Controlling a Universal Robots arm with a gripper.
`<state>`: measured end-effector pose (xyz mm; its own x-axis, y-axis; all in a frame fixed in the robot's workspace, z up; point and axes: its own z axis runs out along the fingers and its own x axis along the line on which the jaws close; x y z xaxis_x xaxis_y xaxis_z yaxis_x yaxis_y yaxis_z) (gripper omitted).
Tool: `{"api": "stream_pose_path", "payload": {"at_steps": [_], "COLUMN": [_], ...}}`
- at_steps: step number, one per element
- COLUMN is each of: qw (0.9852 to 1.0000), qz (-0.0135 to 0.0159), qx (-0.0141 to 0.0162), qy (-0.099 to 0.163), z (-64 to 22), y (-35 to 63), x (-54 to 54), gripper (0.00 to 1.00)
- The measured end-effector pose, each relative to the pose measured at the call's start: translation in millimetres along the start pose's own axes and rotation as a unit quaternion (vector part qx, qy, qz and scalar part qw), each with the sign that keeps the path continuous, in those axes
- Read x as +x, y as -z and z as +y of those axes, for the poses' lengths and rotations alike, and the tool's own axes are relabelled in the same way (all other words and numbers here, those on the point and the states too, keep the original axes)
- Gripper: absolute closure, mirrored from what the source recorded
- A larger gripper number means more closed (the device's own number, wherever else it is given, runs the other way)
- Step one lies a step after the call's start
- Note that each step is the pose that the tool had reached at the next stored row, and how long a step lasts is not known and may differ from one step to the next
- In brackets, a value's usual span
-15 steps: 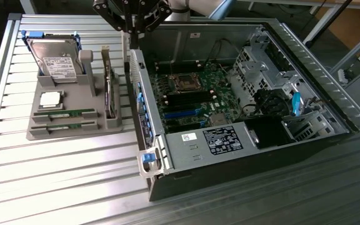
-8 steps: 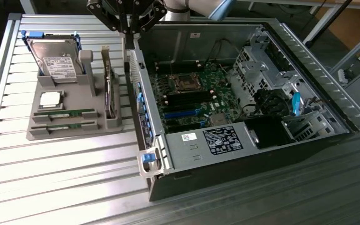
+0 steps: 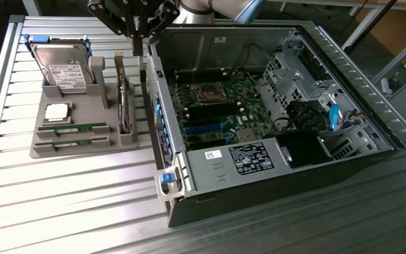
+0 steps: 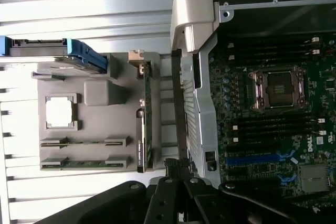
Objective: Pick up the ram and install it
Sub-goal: 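Reach for the ram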
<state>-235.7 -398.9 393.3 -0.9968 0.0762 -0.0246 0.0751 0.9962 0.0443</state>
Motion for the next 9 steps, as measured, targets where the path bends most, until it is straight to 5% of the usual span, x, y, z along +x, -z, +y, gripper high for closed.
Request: {"api": "stream_pose_path", "payload": {"at_steps": [9], "qw": [1.0000], "qz": [0.0000], "qx": [0.0000], "qy": [0.000], "z": [-1.2], "y": [0.4], "x": [16.3], "gripper": [0.91]}}
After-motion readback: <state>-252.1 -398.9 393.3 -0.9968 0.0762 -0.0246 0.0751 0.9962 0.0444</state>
